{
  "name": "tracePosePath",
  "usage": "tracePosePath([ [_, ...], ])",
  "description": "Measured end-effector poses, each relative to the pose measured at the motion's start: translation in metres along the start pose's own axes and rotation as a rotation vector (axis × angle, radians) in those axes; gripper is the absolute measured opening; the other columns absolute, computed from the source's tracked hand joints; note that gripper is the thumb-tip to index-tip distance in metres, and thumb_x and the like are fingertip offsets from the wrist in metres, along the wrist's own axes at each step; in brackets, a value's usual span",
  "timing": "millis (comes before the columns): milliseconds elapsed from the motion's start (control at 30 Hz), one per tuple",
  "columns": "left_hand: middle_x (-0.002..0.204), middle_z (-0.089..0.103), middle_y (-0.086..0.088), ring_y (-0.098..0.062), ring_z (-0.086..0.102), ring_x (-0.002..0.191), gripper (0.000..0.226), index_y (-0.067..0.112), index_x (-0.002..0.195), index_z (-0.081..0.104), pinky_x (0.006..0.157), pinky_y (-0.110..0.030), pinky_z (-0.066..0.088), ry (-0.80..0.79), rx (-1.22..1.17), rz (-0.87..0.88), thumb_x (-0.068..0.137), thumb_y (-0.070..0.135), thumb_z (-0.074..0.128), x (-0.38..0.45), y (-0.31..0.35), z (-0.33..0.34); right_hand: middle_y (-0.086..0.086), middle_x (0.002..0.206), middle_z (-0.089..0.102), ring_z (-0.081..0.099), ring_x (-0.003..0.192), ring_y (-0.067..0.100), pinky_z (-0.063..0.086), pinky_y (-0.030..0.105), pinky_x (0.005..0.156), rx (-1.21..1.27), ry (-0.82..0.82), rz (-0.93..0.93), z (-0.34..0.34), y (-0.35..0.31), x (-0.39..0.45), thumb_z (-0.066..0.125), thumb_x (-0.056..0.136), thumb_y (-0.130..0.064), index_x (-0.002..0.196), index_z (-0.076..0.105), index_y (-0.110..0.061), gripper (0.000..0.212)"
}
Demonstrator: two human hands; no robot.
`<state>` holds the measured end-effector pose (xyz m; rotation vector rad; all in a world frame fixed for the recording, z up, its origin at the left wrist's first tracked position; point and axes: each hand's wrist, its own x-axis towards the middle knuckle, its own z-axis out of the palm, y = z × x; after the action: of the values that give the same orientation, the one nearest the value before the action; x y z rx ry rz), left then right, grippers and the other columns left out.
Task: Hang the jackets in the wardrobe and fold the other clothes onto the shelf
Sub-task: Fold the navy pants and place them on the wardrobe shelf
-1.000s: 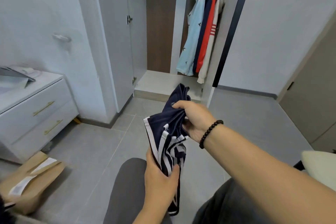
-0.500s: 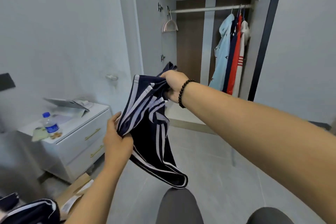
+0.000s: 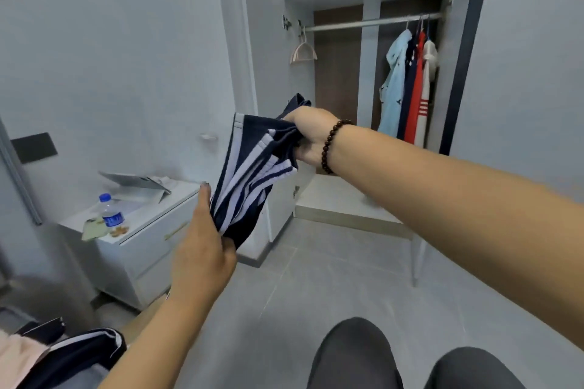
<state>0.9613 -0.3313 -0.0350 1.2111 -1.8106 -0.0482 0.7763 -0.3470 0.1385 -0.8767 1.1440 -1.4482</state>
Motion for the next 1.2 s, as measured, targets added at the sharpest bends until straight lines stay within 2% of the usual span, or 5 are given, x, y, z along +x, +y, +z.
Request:
tracePosePath([
  [233, 0.072, 0.060, 0.010, -0.015, 0.053, 0.069, 0.089, 0.026, 0.146, 0.036, 0.038, -0.006, 0.024, -0.585, 0.033, 0.558, 0.063, 0.018, 0.068, -0.100, 0.051, 0.025, 0.009, 0.051, 0.058, 0.060, 0.040, 0.018, 0.053, 0.026, 0.041, -0.231, 0.203, 0.286, -0.185, 0.080, -0.088, 0.045, 0.092, -0.001, 0.071, 0.056, -0.002, 0.024],
  [633, 0.138, 0.053, 0.019, -0.010, 0.057, 0.098, 0.071, 0.034, 0.147, 0.035, 0.075, -0.018, 0.035, -1.075, -0.221, 0.920, 0.078, 0.031, 0.053, -0.193, 0.158, 0.132, 0.021, 0.074, 0.069, 0.066, 0.058, 0.032, 0.057, 0.041, 0.060, -0.307, 0.682, 0.624, -0.381, 0.159, -0.256, 0.056, 0.090, -0.003, 0.099, 0.062, 0.005, 0.013],
  [800, 0.138, 0.049, 0.028, 0.007, 0.048, 0.122, 0.057, 0.042, 0.141, 0.037, 0.101, -0.019, 0.041, -1.205, -0.458, 0.617, 0.088, 0.060, 0.047, -0.190, 0.171, 0.144, 0.031, 0.104, 0.066, 0.065, 0.089, 0.042, 0.053, 0.048, 0.082, -0.393, 0.704, 0.579, -0.408, 0.137, -0.277, 0.058, 0.088, 0.003, 0.109, 0.062, 0.011, 0.023],
  [933, 0.159, 0.025, 0.011, -0.010, 0.008, 0.150, 0.053, 0.035, 0.151, 0.027, 0.121, -0.037, 0.008, -1.140, -0.061, 0.568, 0.101, 0.050, 0.032, -0.173, 0.142, 0.163, 0.029, 0.102, 0.068, 0.065, 0.096, 0.045, 0.052, 0.053, 0.088, -0.503, 0.654, 0.553, -0.417, 0.111, -0.270, 0.058, 0.088, 0.003, 0.106, 0.065, 0.006, 0.020],
  [1200, 0.162, 0.013, 0.007, -0.017, -0.005, 0.151, 0.067, 0.032, 0.154, 0.017, 0.119, -0.045, -0.012, -1.081, 0.175, 0.453, 0.094, 0.059, 0.035, -0.173, 0.095, 0.168, 0.013, 0.083, 0.072, 0.067, 0.072, 0.028, 0.049, 0.026, 0.055, -1.070, 0.529, 0.485, -0.355, 0.085, -0.200, 0.071, 0.079, -0.019, 0.089, 0.069, -0.004, 0.019],
])
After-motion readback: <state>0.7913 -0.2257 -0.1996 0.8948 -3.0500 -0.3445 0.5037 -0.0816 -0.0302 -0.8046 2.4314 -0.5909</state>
